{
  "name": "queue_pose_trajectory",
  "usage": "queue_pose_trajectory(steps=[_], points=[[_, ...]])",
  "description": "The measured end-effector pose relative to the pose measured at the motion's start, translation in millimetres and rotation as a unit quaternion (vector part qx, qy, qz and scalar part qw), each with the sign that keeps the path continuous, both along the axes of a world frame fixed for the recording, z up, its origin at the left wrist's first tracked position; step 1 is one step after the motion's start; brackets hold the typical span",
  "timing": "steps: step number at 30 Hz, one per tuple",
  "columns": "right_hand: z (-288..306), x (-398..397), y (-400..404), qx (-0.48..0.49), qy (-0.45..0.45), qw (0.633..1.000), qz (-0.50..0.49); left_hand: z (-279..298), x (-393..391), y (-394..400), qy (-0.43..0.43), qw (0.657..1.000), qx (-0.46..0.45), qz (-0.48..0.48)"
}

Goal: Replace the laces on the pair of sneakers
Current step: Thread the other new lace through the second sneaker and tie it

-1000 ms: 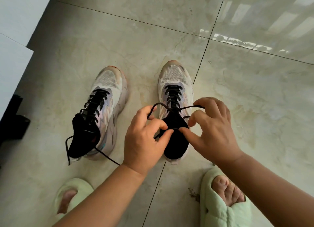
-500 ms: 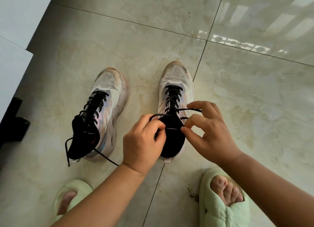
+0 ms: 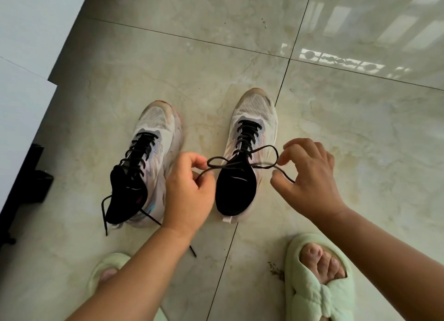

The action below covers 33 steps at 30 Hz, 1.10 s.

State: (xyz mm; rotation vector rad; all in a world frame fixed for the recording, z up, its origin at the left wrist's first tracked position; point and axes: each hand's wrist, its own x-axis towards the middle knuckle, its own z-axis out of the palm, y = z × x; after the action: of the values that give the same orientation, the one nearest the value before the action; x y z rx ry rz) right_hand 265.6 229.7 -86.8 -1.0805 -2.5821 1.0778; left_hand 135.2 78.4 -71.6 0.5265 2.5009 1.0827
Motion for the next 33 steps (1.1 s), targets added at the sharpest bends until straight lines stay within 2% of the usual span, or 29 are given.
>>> queue_pose_trajectory(steps=[4, 8, 12, 19, 21, 25, 26, 30, 33], points=[[8, -8, -8, -0.041, 0.023, 0.998, 0.048, 4, 2, 7, 0.049, 0.994, -0.026, -0.095], [9, -14, -7, -0.024, 0.023, 0.997, 0.066, 8, -2, 13, -0.013, 0.995, 0.0, -0.094], [7, -13, -6, -0.037, 0.023, 0.996, 0.072, 11, -6, 15, 0.013, 0.993, 0.015, -0.12], [3, -13, -13, -0.003, 0.013, 0.996, 0.088, 5, -3, 21, 0.013, 0.988, 0.038, -0.146], [3, -11, -10, 0.006, 0.022, 0.996, 0.091, 5, -8, 19, 0.038, 0.989, 0.044, -0.135], [4, -2, 6, 0.035, -0.001, 0.999, 0.022, 3, -31, 2, 0.066, 0.996, 0.053, 0.001], [5, -1, 9, 0.034, -0.008, 0.999, 0.01, 3, -33, -2, 0.067, 0.997, 0.043, 0.01], [8, -10, 2, -0.004, -0.009, 1.0, 0.021, 3, -19, -2, 0.051, 0.995, -0.009, -0.085], [9, -14, -7, -0.087, 0.021, 0.995, 0.037, 4, -6, 8, 0.037, 0.989, -0.025, -0.142]])
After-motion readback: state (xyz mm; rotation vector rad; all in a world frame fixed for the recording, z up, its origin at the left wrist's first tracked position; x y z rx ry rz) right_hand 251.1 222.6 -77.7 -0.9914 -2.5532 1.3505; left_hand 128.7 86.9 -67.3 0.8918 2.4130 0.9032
